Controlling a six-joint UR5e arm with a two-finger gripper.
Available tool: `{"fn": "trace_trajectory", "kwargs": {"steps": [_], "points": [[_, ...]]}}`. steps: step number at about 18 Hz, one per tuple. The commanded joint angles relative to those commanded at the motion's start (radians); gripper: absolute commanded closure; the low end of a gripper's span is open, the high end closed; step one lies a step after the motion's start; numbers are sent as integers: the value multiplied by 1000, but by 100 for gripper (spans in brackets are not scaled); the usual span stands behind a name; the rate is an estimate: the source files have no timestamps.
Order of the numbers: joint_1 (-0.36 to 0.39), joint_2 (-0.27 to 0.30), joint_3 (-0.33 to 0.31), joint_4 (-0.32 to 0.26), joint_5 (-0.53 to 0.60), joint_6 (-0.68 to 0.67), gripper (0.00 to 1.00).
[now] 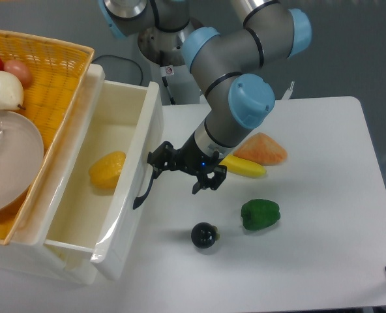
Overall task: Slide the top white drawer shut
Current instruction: 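Push the drawer front with the gripper toward the drawer unit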
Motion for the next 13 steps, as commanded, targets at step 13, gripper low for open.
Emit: {"fn": "trace_trajectory", "kwargs": {"steps": [13], "points": [[-34,12,-3,-12,-12,-28,0]]}}
